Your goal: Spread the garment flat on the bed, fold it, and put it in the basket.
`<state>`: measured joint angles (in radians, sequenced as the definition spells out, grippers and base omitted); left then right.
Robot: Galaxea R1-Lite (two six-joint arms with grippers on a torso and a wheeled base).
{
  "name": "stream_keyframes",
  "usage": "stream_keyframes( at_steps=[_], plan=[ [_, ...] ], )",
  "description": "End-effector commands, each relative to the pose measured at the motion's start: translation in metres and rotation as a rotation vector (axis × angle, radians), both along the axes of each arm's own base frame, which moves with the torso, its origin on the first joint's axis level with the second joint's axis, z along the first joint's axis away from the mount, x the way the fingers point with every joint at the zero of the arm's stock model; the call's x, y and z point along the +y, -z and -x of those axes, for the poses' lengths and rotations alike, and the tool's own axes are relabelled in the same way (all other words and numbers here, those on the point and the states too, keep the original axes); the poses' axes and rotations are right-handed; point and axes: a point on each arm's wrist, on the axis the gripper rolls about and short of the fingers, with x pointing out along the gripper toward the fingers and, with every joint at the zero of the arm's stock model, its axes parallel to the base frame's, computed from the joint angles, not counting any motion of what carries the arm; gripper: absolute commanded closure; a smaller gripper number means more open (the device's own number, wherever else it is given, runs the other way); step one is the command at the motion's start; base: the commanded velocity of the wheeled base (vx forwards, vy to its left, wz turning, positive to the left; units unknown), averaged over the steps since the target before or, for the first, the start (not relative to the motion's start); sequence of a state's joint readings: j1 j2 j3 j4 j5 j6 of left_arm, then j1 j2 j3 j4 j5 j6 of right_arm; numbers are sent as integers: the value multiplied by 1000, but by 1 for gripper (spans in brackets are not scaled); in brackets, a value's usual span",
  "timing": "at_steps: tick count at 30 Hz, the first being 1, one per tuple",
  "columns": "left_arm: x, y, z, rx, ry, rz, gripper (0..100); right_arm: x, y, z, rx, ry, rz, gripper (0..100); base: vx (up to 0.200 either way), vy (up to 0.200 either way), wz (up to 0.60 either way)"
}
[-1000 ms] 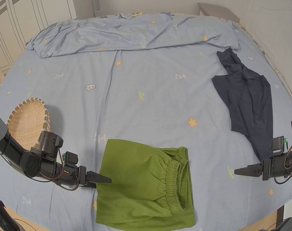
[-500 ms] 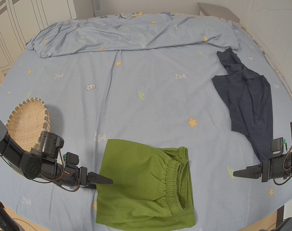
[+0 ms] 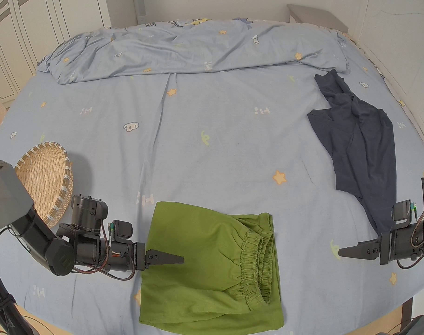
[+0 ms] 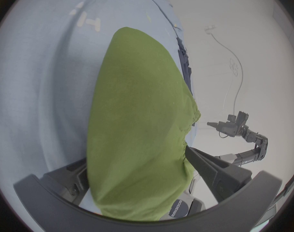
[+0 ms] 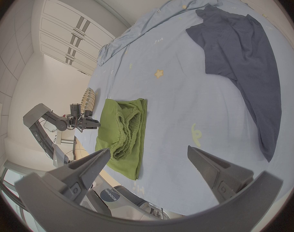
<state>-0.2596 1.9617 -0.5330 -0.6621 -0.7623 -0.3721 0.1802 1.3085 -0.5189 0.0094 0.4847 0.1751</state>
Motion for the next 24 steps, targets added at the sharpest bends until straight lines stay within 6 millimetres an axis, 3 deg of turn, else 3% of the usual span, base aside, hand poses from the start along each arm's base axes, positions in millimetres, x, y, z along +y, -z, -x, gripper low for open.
stream_keyframes(
  at_steps=[1, 11, 12, 20, 24],
  plan=[
    [-11, 23, 5, 110, -26, 30, 0, 0, 0, 0, -1, -1, -1, 0, 0, 0, 0],
    [-24, 24, 12, 97, -1, 70, 0, 0, 0, 0, 0, -2, -1, 0, 0, 0, 0],
    [-24, 24, 12, 94, -2, 71, 100, 0, 0, 0, 0, -2, -1, 0, 0, 0, 0],
    [-22, 22, 10, 93, -15, 70, 100, 0, 1, 0, 3, -4, 0, 0, 0, 0, 0],
    [-20, 11, 11, 54, -34, 73, 100, 0, 1, 0, 6, -4, 0, 0, 0, 0, 0]
  ],
)
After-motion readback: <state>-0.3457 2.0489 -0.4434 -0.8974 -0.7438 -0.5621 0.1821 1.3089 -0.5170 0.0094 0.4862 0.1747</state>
